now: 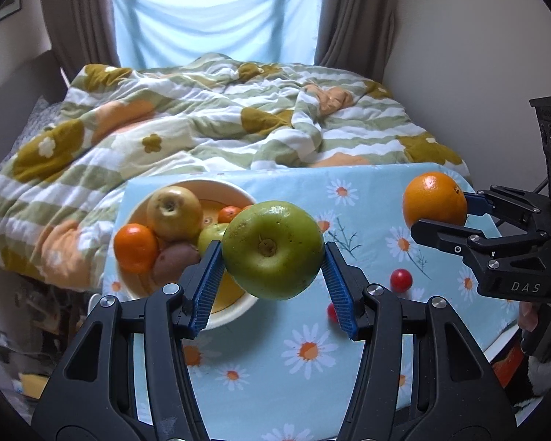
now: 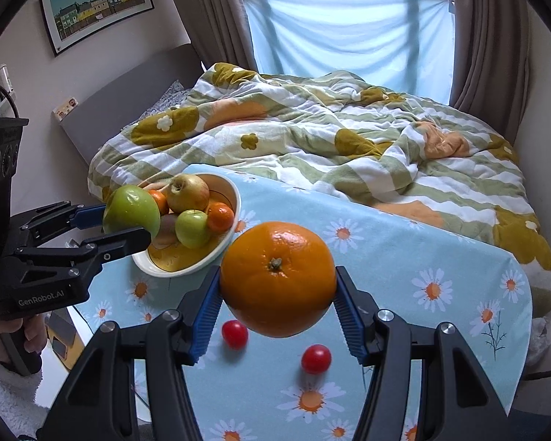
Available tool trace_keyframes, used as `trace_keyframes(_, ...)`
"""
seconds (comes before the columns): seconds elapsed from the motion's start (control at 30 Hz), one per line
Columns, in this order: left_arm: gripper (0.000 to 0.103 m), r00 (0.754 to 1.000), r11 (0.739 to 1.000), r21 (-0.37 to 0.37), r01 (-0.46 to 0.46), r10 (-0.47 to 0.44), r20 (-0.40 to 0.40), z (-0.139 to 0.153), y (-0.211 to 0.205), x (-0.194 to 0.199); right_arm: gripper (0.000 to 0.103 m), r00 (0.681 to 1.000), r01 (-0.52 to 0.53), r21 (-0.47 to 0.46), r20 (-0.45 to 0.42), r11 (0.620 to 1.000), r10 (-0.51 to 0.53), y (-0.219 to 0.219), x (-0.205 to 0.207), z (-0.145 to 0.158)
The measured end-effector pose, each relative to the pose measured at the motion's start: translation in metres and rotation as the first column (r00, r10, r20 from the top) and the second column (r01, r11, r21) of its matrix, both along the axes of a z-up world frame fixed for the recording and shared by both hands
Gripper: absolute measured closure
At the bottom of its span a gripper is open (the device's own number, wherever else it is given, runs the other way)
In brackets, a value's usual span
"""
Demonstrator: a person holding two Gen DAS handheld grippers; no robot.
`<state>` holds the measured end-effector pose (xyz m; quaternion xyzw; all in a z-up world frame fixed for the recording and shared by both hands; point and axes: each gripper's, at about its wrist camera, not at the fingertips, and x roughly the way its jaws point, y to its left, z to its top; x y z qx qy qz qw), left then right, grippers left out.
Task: Organize fruits
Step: 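Place the green apple in the bowl with the left gripper while the right gripper carries the orange, then lower the large orange into the bowl and open the right gripper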
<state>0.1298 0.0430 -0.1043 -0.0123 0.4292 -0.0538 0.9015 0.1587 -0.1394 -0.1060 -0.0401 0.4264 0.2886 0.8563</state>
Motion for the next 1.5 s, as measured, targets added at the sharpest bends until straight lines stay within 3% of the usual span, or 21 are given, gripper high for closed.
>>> trace_keyframes(0.57,0.043,0.995,0.996,0.030,0.081,-0.079,-0.063,-0.046,0.084,0.002,0.048,0.997,0.067,0.007,-0.045,0.998,-0.067,0.083,-0.014,-0.019)
trace_keyframes(0.9,0.042,0.976,0.976,0.075,0.203,-0.196,-0.096,-0.083,0.085,0.010,0.048,0.988,0.137,0.000,-0.070,0.991,-0.136,0.100,-0.016,-0.034)
trace_keyframes(1.17,0.042,0.968,0.965,0.099,0.242,-0.232,-0.097,-0.089,0.079,0.014,0.048,0.983,0.168,-0.008,-0.080,0.986,-0.168,0.101,-0.014,-0.038)
trace_keyframes(1.23,0.022,0.971,0.968,0.093,0.234,-0.227,-0.080,-0.084,0.081,0.013,0.048,0.983,0.168,-0.008,-0.078,0.986,-0.168,0.100,-0.014,-0.037)
trace_keyframes(1.27,0.000,0.972,0.969,0.088,0.230,-0.224,-0.070,-0.080,0.082,0.012,0.048,0.983,0.167,-0.008,-0.079,0.986,-0.168,0.101,-0.014,-0.037)
trace_keyframes(1.5,0.000,0.983,0.982,0.064,0.179,-0.175,-0.057,-0.064,0.091,0.002,0.048,0.988,0.128,-0.013,-0.081,0.992,-0.129,0.104,-0.009,-0.031)
